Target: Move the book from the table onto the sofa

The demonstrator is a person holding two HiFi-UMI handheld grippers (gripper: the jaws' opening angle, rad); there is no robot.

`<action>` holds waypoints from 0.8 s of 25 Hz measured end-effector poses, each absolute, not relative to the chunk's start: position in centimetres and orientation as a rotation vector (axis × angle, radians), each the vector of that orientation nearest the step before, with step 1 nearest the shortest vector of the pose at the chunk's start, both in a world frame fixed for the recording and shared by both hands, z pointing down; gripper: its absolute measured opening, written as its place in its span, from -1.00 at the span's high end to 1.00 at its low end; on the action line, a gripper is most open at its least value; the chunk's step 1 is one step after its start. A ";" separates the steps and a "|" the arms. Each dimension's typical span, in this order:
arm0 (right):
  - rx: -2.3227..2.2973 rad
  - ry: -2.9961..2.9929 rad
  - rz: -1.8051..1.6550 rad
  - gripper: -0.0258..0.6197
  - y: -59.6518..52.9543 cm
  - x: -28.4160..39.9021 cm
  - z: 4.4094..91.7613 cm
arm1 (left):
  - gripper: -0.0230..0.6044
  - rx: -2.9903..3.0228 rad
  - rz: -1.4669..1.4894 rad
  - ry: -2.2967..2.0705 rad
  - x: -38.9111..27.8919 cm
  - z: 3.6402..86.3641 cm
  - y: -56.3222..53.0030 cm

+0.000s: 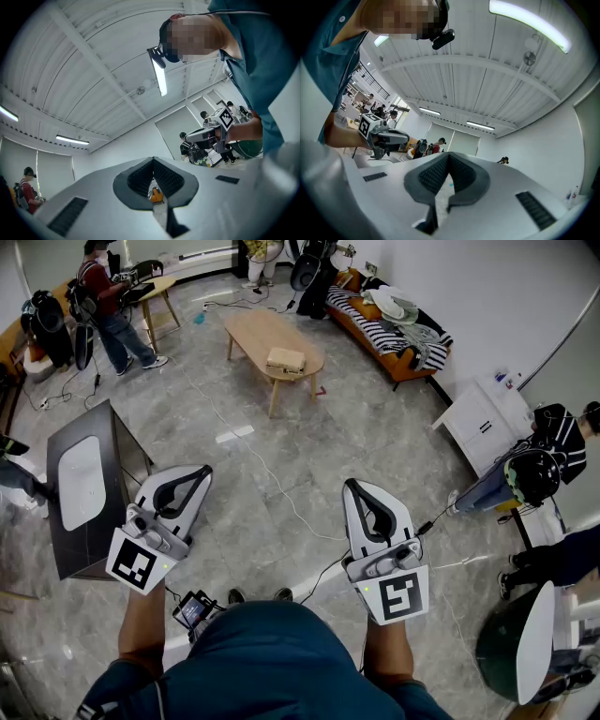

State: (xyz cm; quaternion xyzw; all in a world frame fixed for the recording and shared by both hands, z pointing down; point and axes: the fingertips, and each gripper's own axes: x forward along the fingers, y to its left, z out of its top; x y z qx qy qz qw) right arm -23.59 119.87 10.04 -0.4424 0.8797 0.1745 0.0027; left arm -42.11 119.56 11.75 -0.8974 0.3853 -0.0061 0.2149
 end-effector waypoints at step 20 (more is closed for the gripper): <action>-1.332 2.727 0.546 0.88 119.9 -23.5 10.3 | 0.91 -2.511 -0.048 1.083 -41.7 13.0 119.1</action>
